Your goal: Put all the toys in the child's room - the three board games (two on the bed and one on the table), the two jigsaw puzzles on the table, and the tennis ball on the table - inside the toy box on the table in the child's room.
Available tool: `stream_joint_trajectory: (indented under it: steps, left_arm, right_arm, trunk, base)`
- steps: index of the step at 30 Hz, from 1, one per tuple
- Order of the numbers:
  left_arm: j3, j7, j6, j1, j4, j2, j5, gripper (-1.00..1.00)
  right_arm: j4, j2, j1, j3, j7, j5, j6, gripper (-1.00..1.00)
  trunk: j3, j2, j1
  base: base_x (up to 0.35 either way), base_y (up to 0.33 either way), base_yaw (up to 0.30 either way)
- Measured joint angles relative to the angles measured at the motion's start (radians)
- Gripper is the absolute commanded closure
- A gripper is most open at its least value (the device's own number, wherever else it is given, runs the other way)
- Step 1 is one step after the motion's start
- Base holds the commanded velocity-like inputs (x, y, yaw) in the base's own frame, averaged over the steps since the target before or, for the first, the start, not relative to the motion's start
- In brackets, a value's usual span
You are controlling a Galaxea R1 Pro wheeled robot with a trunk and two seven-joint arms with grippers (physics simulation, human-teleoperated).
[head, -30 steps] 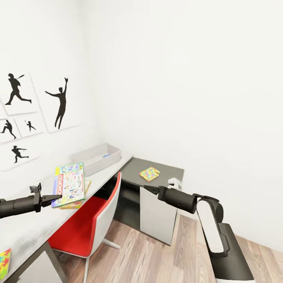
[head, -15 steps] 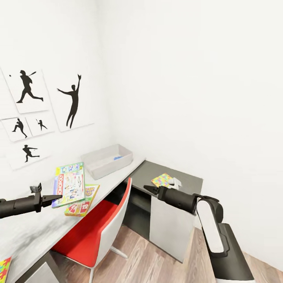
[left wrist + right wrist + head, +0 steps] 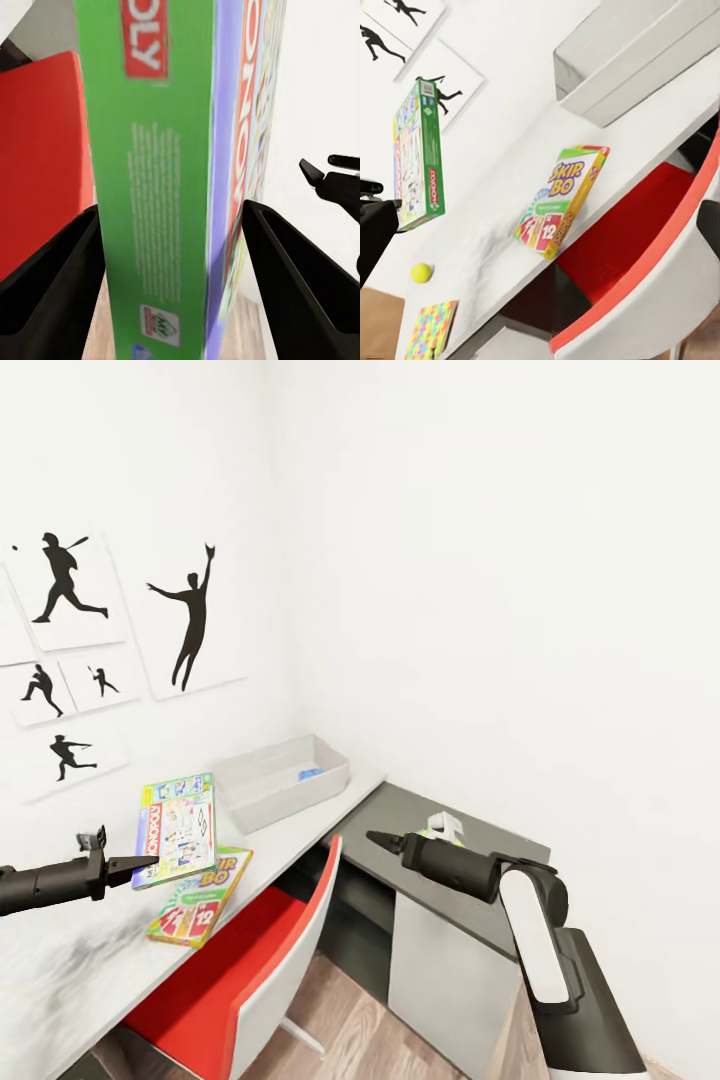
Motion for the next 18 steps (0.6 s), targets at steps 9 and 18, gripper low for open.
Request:
stream_joint_trajectory:
  steps: [9,18]
  left_arm:
    - [0.000,0.000,0.000,0.001,0.000,0.000,0.000,1.00]
    - [0.000,0.000,0.000,0.001,0.000,0.000,0.000,1.00]
  right_arm:
    - [0.000,0.001,0.000,0.006,0.000,0.001,-0.001,-1.00]
    - [0.000,0.000,0.000,0.007,-0.001,0.001,-0.009,-1.00]
  trunk:
    - [0.000,0.000,0.000]
    - [-0.002,0.000,0.000]
  base:
    - [0.319,-0.154,0.281]
    - [0.314,-0.124,0.282]
